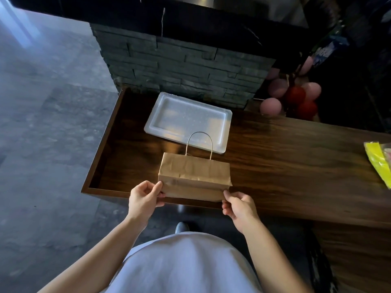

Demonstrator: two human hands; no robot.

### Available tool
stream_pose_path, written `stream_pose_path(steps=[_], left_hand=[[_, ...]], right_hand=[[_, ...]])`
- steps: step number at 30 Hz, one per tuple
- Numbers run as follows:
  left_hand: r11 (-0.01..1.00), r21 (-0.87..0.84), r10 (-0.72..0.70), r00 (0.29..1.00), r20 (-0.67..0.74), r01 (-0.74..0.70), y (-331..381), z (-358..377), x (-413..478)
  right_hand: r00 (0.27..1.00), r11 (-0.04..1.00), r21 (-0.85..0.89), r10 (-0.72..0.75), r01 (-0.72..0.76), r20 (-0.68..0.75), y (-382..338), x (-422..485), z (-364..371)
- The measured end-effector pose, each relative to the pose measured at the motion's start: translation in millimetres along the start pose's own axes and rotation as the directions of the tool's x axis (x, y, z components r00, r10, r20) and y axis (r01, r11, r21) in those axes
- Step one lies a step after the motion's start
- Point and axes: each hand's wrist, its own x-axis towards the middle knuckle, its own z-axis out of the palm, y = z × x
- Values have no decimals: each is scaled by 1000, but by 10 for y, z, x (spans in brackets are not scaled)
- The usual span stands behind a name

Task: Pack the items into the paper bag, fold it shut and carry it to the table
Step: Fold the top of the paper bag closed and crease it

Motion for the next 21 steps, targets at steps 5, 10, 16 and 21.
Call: stream_pose_path(steps=[5,10,16,21], left_hand=[[963,231,129,989,75,-143,225,-216,83],[427,626,590,726,355,-653,556,-155,165],[126,580,541,546,640,-805,770,228,284],[337,603,521,677,520,-723,613,-23,505]], right_hand=[[962,905,-338,-273,260,11,-206,-83,-170],[480,230,-629,-837,743,261,-527,-212,-55],[446,-108,-684,-682,722,579,-549,-178,733],[514,40,-687,-695,725,503,-535,192,308]])
